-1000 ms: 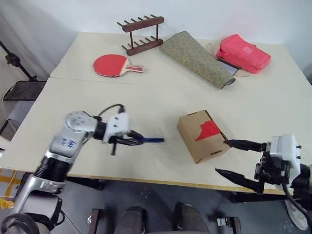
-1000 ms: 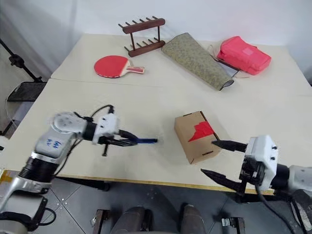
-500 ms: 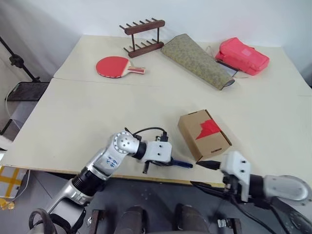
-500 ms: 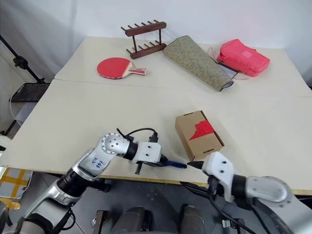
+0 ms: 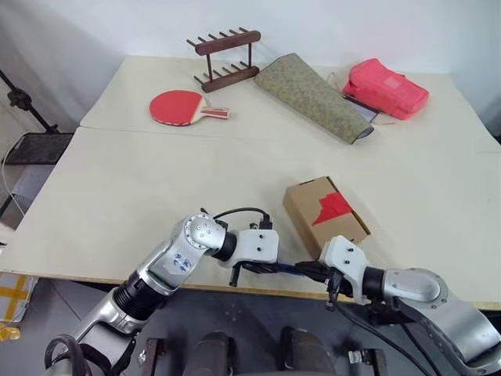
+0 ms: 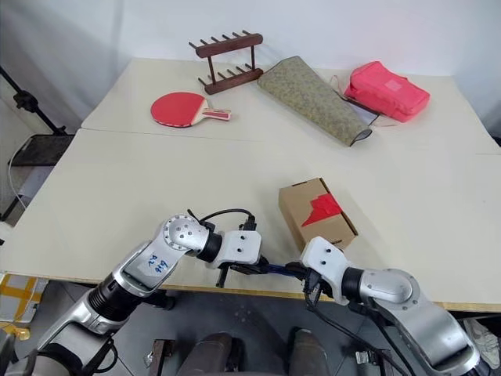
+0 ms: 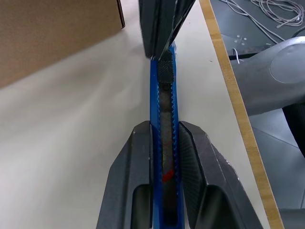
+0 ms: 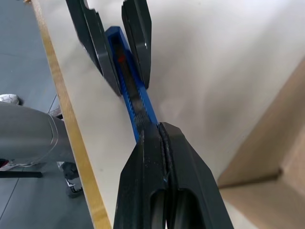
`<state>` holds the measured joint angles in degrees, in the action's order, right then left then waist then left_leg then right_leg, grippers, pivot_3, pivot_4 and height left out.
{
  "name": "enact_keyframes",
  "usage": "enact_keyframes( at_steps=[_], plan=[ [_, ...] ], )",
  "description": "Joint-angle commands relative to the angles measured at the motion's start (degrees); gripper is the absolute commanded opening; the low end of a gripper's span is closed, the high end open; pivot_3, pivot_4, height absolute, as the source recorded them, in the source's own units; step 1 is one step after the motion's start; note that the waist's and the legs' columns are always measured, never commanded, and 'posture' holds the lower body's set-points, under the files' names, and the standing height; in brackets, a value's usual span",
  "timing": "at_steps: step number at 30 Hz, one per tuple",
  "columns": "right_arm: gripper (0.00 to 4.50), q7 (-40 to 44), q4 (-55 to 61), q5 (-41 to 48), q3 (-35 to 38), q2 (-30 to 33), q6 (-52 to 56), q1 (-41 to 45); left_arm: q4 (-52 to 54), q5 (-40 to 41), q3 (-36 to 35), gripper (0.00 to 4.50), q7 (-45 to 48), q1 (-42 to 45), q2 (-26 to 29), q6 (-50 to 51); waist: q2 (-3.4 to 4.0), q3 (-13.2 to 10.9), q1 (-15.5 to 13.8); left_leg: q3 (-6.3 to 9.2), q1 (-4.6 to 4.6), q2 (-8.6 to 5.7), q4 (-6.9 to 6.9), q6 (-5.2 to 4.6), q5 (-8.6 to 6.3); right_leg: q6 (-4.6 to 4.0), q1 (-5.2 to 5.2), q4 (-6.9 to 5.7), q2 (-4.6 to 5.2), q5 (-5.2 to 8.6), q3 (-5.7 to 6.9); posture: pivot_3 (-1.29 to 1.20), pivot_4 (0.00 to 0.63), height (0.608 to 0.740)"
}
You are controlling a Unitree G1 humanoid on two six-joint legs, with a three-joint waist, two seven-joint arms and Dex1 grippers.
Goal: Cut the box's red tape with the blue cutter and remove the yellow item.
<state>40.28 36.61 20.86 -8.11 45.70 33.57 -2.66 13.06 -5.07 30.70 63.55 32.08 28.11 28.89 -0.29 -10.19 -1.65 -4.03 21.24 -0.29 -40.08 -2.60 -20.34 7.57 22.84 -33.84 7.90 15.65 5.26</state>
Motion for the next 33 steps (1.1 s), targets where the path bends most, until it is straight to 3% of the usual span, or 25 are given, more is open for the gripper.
enact_keyframes(
  at_steps=[1,6,25,29,31,33],
  plan=[
    [0.03,1.4,0.4,-0.7,2.3,1.4,-1.7,-1.5,-0.8,-1.0,2.4,0.43,0.7,-0.8,1.3,1.5,0.0,0.0,0.1,0.03,-0.03,0.0,0.0,0.0,0.0,0.0,-0.04,0.01,0.0,0.0,0.01,0.0,0.15,0.74],
    [0.03,2.5,-0.5,-2.3,1.9,1.8,-3.1,-2.2,-1.1,-1.0,2.8,0.43,0.4,-0.5,1.0,1.9,0.0,0.0,0.2,0.08,-0.08,0.01,-0.01,-0.01,0.0,0.0,-0.1,0.0,0.06,0.0,0.02,0.0,0.15,0.74],
    [0.03,1.0,-1.6,-4.4,-4.9,-6.1,-0.9,3.1,-1.1,-1.0,2.8,0.43,0.2,-0.5,1.6,1.9,0.04,0.0,0.2,0.3,-0.08,0.0,-0.01,0.06,0.04,-0.01,-0.2,0.0,0.45,0.0,0.42,0.0,0.15,0.74],
    [0.03,1.9,2.6,3.0,3.6,-7.1,-0.8,-0.4,-2.0,-0.9,1.5,0.43,-0.6,-1.4,2.3,-2.7,0.05,0.0,0.2,0.33,-0.07,0.0,-0.01,0.06,0.04,-0.01,-0.2,-0.01,0.48,0.01,0.52,0.0,0.15,0.74],
    [0.03,3.4,6.3,13.5,10.3,-6.9,3.0,-3.5,-3.4,0.0,-0.6,0.43,-1.8,-2.8,2.6,-10.5,0.06,0.0,0.2,0.37,-0.04,0.0,0.0,0.07,0.03,-0.01,-0.2,0.01,0.52,0.0,0.56,0.0,0.15,0.74],
    [0.39,1.7,8.7,25.6,16.7,-7.1,8.0,-5.4,-5.1,1.3,-3.2,0.43,-3.8,-4.1,1.9,-19.6,0.08,0.0,0.2,0.46,-0.04,0.02,0.02,0.09,0.01,-0.01,-0.24,0.02,0.62,0.0,0.55,0.0,0.15,0.74]
  ],
)
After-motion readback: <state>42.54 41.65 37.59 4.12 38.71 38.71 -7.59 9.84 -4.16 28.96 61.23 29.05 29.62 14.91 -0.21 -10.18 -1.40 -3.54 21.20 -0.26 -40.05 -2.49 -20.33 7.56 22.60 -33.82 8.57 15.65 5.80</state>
